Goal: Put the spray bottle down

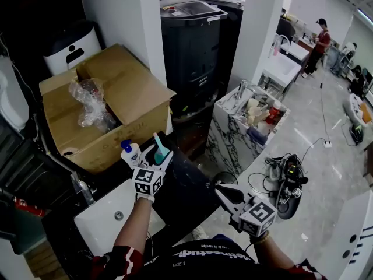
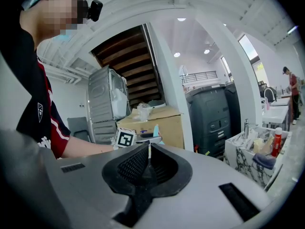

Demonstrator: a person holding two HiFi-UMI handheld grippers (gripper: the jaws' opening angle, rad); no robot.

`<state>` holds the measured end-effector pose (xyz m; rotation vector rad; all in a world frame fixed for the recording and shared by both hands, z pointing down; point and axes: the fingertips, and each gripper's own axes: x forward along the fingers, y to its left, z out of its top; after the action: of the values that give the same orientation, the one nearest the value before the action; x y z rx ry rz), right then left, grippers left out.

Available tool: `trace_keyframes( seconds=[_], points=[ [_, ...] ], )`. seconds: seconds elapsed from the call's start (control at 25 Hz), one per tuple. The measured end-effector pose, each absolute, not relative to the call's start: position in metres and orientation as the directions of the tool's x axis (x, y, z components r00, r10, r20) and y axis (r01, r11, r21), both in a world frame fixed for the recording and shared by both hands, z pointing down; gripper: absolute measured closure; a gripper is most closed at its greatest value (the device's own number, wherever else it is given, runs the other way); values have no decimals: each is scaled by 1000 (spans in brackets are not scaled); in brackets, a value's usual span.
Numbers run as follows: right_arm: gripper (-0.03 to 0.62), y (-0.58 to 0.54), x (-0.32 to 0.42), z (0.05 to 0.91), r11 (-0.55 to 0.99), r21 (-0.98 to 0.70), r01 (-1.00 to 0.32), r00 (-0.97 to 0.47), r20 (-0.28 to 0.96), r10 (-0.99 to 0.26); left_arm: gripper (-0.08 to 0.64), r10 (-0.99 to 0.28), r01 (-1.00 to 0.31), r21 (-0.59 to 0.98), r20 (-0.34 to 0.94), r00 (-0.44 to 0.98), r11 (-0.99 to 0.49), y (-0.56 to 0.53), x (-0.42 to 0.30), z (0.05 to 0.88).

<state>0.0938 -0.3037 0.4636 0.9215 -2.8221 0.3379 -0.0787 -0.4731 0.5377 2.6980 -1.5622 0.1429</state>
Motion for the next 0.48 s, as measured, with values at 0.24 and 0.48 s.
trace_keyframes(
  seconds=[0.24,0.48],
  points=[
    [549,-302,89,462,796,-158,-585,-808,197,-555,308,-868,-870,-31,101,487,-492,-464,-83,537],
    [549,-298,82,455,811,-167,-561,-824,202,-529,308,-877,-882,-17,114,466,-471,-462,-91,541]
  ],
)
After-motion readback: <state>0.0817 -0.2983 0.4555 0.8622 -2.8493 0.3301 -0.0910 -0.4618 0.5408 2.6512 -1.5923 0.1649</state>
